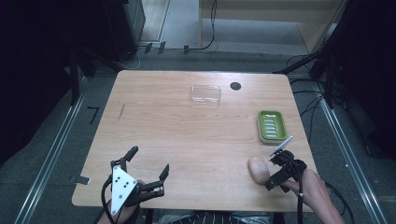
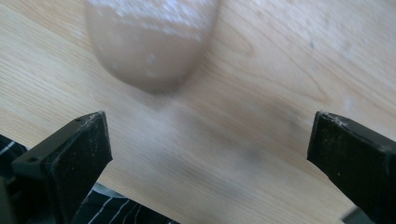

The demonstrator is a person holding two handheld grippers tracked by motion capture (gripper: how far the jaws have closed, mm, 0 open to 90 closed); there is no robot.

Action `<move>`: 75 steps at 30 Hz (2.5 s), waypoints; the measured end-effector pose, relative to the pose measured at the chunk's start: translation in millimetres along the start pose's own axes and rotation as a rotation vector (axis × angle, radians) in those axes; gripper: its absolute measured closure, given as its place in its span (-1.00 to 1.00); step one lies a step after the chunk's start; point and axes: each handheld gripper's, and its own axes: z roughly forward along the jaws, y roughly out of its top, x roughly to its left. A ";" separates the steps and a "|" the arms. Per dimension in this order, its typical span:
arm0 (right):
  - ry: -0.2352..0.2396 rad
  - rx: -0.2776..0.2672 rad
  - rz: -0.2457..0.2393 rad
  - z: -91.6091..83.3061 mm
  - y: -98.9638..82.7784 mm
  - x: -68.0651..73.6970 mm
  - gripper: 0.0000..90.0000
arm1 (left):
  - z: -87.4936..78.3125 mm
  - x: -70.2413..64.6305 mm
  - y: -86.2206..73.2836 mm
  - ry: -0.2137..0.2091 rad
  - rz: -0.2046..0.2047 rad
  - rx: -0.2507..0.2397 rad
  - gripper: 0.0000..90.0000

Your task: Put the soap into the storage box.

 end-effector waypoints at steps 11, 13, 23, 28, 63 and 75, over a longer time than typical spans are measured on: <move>0.003 -0.004 -0.024 0.4 25.5 11.0 -1.00 | 0.0 0.2 -0.1 -0.004 0.002 -0.002 -0.97; 0.007 -0.005 -0.022 0.8 27.6 11.9 -1.00 | -0.1 0.2 0.0 -0.004 0.002 -0.002 -0.97; 0.012 0.011 -0.028 8.1 52.1 20.2 -1.00 | -0.5 0.7 -0.1 -0.007 0.000 -0.003 -0.97; 0.001 0.015 -0.028 11.7 57.8 22.4 -1.00 | -0.4 1.0 -0.2 -0.007 -0.001 -0.005 -0.97; -0.091 0.052 -0.027 16.9 65.5 29.6 -0.32 | -0.6 0.0 0.1 -0.005 0.003 -0.004 -0.97; -0.092 0.035 -0.056 16.1 62.5 27.8 -0.27 | -0.3 -0.5 0.1 -0.006 0.008 -0.002 -0.97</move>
